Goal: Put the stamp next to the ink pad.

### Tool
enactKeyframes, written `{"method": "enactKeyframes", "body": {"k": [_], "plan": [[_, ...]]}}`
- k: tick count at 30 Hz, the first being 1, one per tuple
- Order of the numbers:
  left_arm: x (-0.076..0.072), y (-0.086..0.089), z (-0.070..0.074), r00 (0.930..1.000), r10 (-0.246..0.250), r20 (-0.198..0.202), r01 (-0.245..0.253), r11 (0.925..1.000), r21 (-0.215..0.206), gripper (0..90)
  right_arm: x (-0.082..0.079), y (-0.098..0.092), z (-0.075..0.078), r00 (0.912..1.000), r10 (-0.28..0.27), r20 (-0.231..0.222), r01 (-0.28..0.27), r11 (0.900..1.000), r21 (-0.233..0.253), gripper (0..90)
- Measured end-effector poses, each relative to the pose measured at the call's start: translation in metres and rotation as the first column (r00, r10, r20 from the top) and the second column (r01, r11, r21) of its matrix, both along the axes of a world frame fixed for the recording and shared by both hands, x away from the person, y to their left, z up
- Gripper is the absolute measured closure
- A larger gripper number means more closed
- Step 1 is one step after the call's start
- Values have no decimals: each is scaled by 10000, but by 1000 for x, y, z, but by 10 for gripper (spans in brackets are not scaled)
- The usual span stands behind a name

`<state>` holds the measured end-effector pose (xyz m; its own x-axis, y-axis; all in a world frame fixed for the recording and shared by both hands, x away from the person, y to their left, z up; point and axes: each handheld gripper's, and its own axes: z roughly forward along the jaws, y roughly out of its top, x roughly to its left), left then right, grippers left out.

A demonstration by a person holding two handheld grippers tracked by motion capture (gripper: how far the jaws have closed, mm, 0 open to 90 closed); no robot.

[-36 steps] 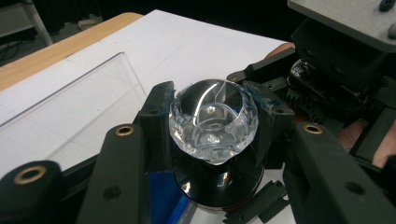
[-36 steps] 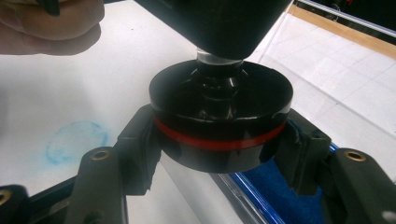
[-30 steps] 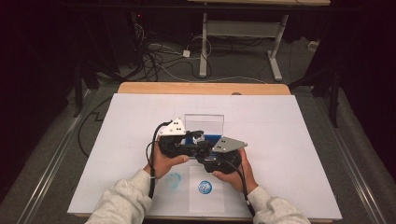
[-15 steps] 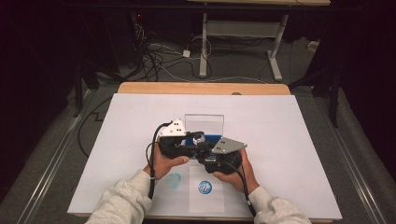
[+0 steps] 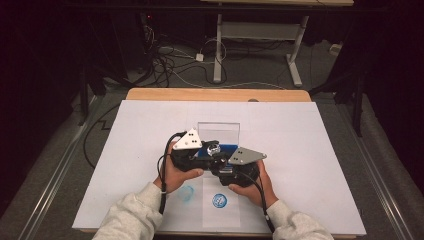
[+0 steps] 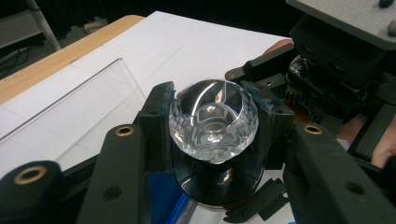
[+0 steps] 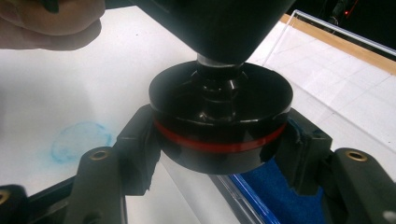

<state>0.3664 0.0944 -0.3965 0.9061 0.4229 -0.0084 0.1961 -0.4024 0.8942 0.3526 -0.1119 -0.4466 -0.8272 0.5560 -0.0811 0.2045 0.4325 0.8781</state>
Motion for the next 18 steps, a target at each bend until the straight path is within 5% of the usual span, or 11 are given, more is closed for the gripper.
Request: {"method": "enactKeyframes", "body": {"k": [18], "plan": [[-1,0,3,10000,-21,78,21,10000,39,546,1,-1,0,9999,41,-93,-39,9998,200,377]]}}
